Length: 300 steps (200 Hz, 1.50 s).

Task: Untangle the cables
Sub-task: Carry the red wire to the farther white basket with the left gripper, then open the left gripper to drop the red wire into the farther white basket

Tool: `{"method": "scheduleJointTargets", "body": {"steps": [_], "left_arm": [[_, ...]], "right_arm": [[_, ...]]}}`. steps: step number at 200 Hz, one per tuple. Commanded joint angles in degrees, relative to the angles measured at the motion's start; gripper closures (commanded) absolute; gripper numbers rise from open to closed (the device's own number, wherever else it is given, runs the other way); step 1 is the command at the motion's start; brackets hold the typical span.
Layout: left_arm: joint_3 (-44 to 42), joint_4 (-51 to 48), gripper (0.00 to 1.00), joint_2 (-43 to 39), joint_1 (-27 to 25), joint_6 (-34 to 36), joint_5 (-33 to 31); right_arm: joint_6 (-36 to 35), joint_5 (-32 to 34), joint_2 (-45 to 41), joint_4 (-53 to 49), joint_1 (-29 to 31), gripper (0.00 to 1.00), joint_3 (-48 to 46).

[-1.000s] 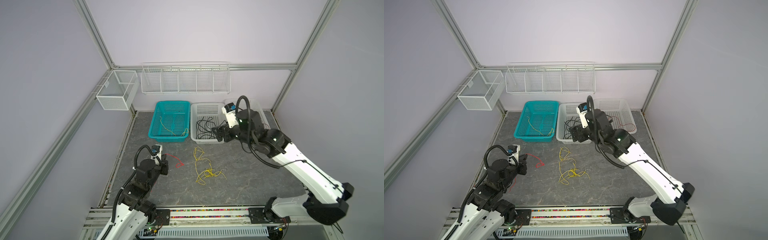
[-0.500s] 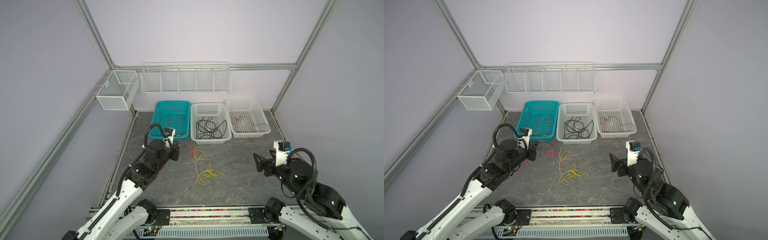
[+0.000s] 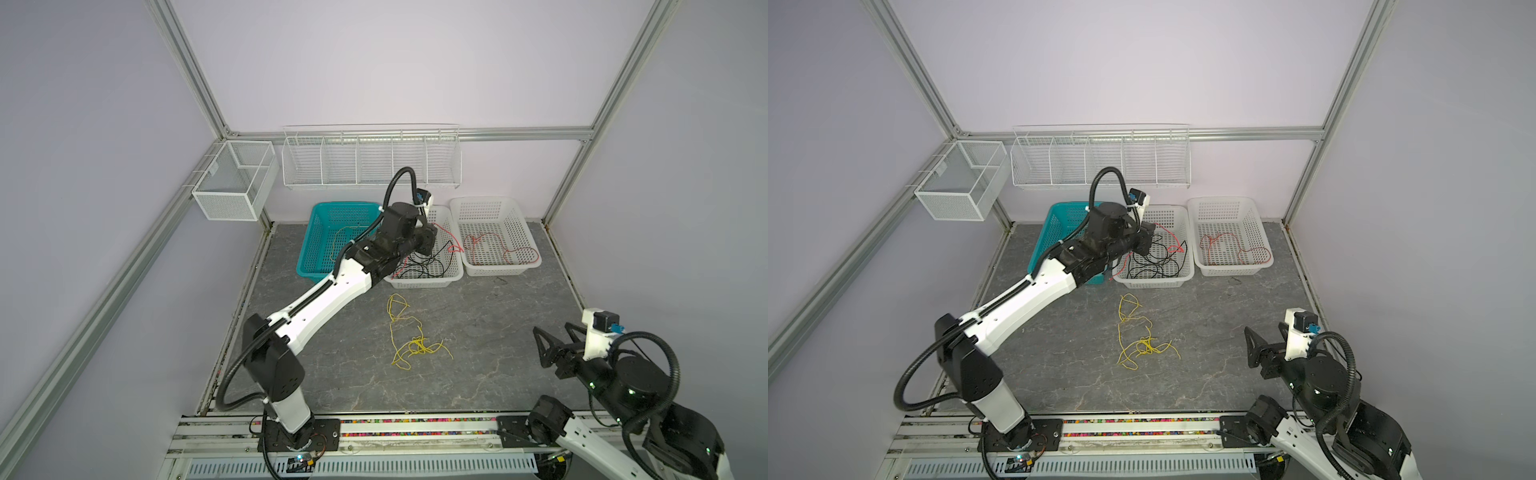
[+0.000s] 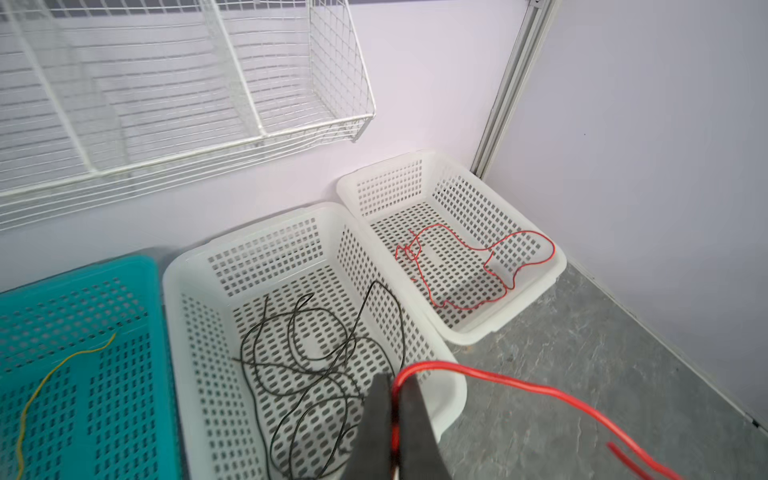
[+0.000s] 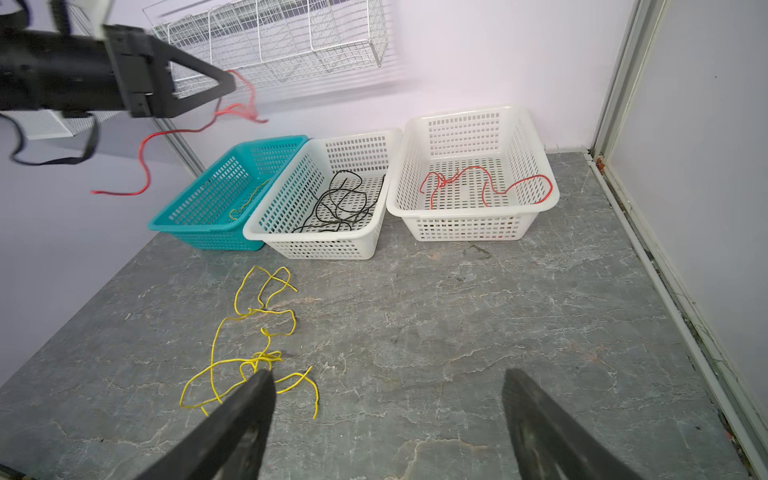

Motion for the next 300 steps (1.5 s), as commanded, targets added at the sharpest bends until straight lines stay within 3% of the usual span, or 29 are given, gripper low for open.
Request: {"method": "scheduleJointTargets", "body": {"steps": [1,51,74,121,172,239,272,300], "left_arm": [[9.96,-0.74,1.00,7.92,-1.65,-0.59,1.87],[36.66,-0.20,1.00,29.34,-3.80,-2.70,2.47],[45.26,4.57,1.00,36.81,-3.98,-4.45,2.29],[46.46,25.29,1.00,45.62,-4.07,-8.38,-0.91],[53.34,33.10,1.00,56.00,-4.01,-10.68,-4.25],[57.09,34.49,1.00,60.62,-4.18,-16.51,-6.80],[57.22,29.69,1.00,60.17,-4.34,-14.28,-4.35],[57.22,25.50,0.89,59.82,-4.30,-13.54,-3.52]], "right_arm": [[1.02,0.30,-2.67,-1.53,0.35,0.12,-0.33],[1.12,2.28,-9.48,-1.15,0.32,0.12,-2.94],[1.26,2.50,-9.56,-1.21,0.32,0.12,-2.59],[0.15,0.77,-10.00,1.04,0.23,0.12,-3.45],[-0.94,-0.78,-10.00,2.06,-0.16,0.12,-3.87],[-2.07,-3.88,-9.91,3.68,-2.57,0.12,-4.62],[-1.63,-4.11,-9.62,2.47,-2.82,0.12,-4.01],[-1.95,-4.29,-9.64,3.01,-2.80,0.12,-4.38]]}}
